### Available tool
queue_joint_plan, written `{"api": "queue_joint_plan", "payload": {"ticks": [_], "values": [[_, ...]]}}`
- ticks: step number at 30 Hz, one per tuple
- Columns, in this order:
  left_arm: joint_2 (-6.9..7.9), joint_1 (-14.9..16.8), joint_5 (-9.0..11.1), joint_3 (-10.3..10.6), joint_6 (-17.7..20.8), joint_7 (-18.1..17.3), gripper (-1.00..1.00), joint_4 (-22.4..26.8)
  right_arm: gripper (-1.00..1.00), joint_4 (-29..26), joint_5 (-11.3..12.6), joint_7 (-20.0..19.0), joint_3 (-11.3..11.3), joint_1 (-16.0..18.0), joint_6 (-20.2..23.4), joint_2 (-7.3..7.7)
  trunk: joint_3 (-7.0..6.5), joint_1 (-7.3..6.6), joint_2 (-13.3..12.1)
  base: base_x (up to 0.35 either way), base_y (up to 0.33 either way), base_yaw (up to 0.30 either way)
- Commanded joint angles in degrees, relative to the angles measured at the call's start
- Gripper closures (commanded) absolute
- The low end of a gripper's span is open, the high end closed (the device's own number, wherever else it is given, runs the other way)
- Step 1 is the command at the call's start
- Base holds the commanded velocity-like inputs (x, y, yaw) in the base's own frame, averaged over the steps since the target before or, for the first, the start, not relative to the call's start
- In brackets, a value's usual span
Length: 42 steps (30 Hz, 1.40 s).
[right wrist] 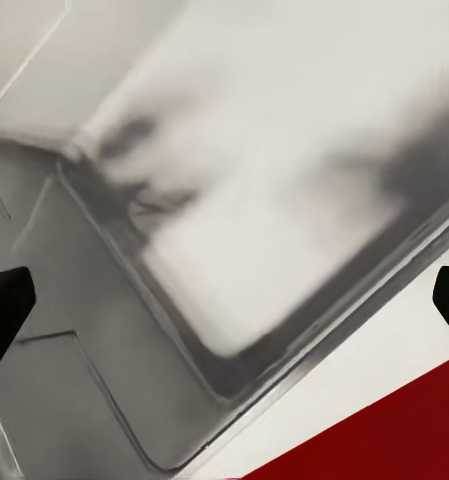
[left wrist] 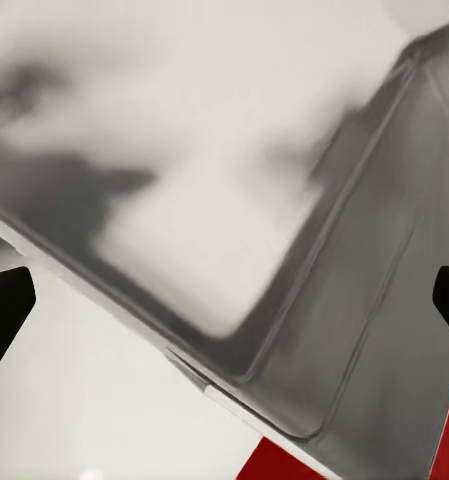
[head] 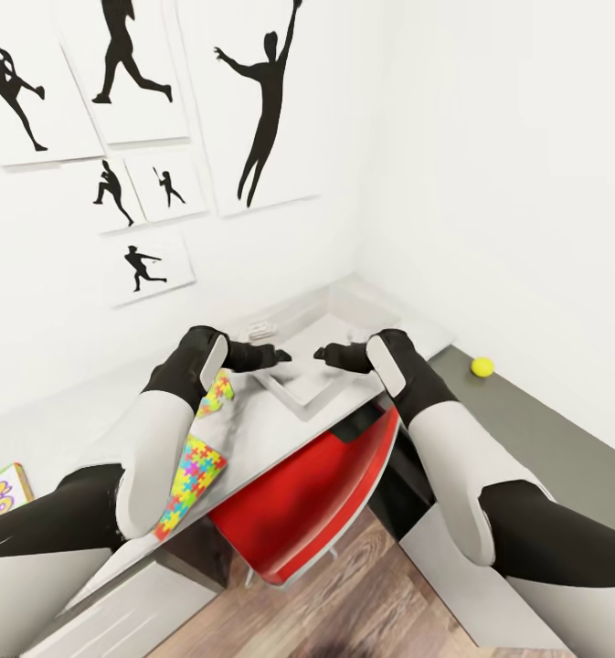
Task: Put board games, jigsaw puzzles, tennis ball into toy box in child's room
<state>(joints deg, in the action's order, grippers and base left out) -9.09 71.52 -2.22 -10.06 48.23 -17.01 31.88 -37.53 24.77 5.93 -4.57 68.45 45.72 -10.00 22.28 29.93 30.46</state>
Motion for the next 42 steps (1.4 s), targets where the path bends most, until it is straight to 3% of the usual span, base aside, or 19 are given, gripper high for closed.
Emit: {"api": "queue_joint_plan", "payload": {"ticks": [1,5,15,21,28,30,31,33,36,42], "values": [[0.12,0.0,-0.2,-0.4,0.4,-0.8,-1.0,0.1,-1.0,-0.8,0.6,0.6,-0.1,-0.3,0.2,0.0,-0.01,0.03,0.1,0.0,0.0,0.0],[1.61,0.0,-0.2,-0.4,1.2,-4.0,-1.0,0.2,-1.0,-5.0,0.6,0.6,0.2,-2.2,1.6,0.0,-0.38,0.03,0.1,0.0,0.0,0.0],[4.88,0.0,-0.2,-0.8,2.3,-6.9,-1.0,0.2,-1.0,-9.5,0.6,0.5,0.8,-4.5,3.0,0.0,-1.32,0.03,0.1,0.0,0.0,0.0],[7.47,0.0,-0.3,-1.9,3.0,-13.7,-1.0,0.3,-1.0,-15.3,0.8,0.4,1.8,-7.2,5.4,0.0,-1.88,0.03,0.1,0.0,0.0,0.0],[12.84,-0.1,-0.2,-2.1,4.1,-21.5,-1.0,0.3,-1.0,-29.2,4.5,0.1,7.2,-13.2,11.9,0.0,-2.54,0.03,0.1,0.0,0.0,0.0],[15.6,-0.1,-0.2,-2.1,4.2,-26.2,-1.0,0.2,-1.0,-34.5,6.7,0.0,9.6,-16.2,13.8,0.0,-2.73,0.03,0.1,0.0,0.0,0.0],[16.3,-0.1,-0.2,-2.1,4.3,-27.6,-1.0,0.2,-1.0,-35.6,7.3,0.0,10.1,-16.9,14.1,0.12,-2.82,0.03,0.1,0.0,0.0,0.0],[18.34,-0.2,-0.2,-2.1,4.3,-31.8,-1.0,0.1,-1.0,-38.5,8.8,-0.4,11.0,-19.1,14.3,1.12,-3.01,0.03,0.1,0.0,0.0,0.0],[21.58,-0.5,-0.3,-2.1,4.3,-38.8,-1.0,0.0,-1.0,-42.8,11.2,-2.2,11.7,-22.4,14.3,3.79,-3.29,0.03,0.1,0.0,0.0,0.0],[26.71,-2.2,-0.3,-2.1,4.3,-47.7,-1.0,-0.2,-1.0,-48.2,16.6,-9.0,12.3,-29.5,14.3,7.91,-3.85,0.03,0.1,0.0,0.0,0.0]]}}
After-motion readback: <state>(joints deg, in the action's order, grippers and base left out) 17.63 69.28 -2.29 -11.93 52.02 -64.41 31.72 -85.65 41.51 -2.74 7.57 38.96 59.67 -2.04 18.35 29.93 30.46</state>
